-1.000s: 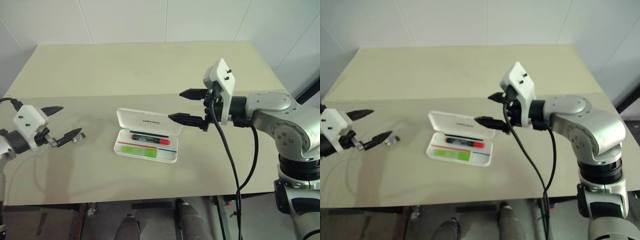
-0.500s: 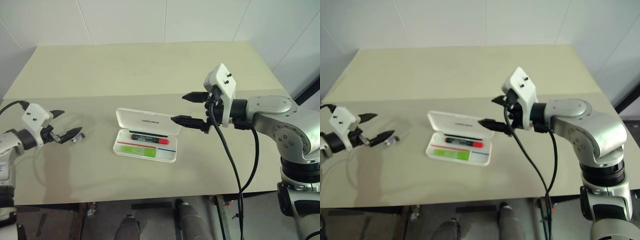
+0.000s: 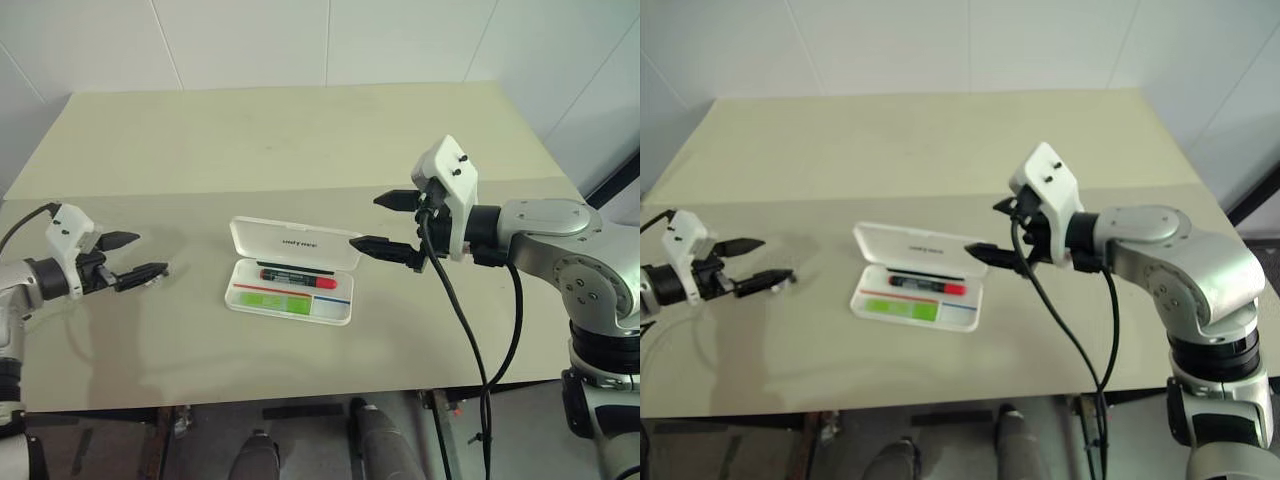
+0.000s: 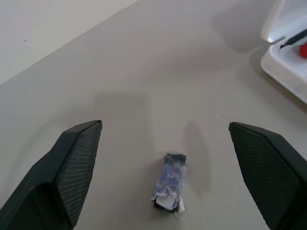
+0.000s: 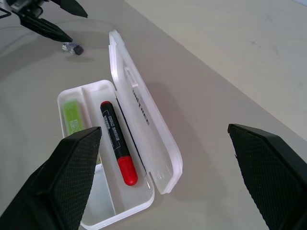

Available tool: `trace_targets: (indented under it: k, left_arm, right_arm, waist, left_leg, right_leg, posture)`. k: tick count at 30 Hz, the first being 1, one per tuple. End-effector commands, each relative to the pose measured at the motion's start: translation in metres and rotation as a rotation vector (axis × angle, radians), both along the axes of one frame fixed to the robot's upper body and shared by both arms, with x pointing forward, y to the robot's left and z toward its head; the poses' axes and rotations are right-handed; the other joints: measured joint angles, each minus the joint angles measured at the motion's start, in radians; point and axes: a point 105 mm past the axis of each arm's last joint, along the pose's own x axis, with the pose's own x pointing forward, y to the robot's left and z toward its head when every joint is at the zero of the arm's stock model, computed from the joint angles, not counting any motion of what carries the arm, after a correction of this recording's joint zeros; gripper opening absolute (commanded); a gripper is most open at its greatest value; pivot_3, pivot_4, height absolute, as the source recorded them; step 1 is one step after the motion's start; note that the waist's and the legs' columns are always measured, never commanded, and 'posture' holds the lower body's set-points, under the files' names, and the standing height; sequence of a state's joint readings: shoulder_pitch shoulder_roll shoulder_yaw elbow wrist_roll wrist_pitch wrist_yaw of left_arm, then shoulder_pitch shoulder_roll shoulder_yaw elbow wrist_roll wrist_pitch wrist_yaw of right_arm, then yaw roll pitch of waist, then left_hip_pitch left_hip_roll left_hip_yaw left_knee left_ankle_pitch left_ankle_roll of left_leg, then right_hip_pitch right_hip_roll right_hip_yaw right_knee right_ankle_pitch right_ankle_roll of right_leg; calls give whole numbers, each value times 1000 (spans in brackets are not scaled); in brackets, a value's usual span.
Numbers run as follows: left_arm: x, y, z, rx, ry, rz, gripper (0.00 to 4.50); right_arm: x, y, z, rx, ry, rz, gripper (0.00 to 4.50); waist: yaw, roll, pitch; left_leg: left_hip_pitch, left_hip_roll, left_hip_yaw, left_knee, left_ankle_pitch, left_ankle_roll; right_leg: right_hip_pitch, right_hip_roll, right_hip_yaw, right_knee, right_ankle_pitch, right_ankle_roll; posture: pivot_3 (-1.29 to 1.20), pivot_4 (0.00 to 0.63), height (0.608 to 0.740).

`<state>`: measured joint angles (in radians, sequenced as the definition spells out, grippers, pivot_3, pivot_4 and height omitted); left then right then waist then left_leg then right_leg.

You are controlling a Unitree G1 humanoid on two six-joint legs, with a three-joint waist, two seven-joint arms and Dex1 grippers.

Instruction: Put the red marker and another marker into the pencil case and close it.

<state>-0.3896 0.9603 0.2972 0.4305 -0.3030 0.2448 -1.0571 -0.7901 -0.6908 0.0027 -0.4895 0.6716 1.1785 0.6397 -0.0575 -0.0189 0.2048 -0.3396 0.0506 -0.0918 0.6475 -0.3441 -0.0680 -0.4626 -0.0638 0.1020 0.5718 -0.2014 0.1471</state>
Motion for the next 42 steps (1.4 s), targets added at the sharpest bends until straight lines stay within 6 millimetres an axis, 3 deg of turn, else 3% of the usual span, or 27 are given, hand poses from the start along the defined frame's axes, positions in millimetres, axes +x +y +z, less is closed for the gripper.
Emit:
trace_targets:
  k: [1,8,19,30,32,42]
  left_arm:
    - [-3,10,1,33,17,5,4500]
    - [-5,20,-22,132,133,-12,4500]
    - [18,4,-38,112,174,-68,4500]
    - [33,-12,-39,83,161,-96,846]
    - [34,-14,-36,75,145,-101,363]
    - [48,-20,-16,79,6,-84,363]
  right_arm:
    - [-5,-3,11,6,-59,-6,4462]
    - [-5,-4,10,0,-60,-17,4462]
    - [-3,-4,9,-9,-65,-24,4462]
    - [-7,-7,10,-10,-70,-36,4500]
    - [-7,-7,10,-9,-71,-39,4500]
    - [-6,-8,11,-12,-79,-45,4500]
  waist:
    - [-1,0,0]
    - [0,0,0]
    - [4,0,0]
    - [17,0,0]
    - [17,0,0]
    - [29,0,0]
  left_leg:
    - [0,0,0,0,0,0]
    - [0,0,0,0,0,0]
    - [0,0,0,1,0,0]
    - [2,0,0,2,1,1]
    - [2,0,0,2,1,1]
    - [1,0,-1,3,1,1]
  right_leg:
    - [0,0,0,0,0,0]
    - [0,0,0,1,0,0]
    - [0,0,0,2,0,0]
    - [1,0,0,4,0,0]
    - [1,0,0,5,0,0]
    - [1,0,0,5,0,0]
  posture:
    - [0,150,740]
    - [0,150,740]
    - [0,150,740]
    - [0,150,740]
    - [0,150,740]
    - [0,150,740]
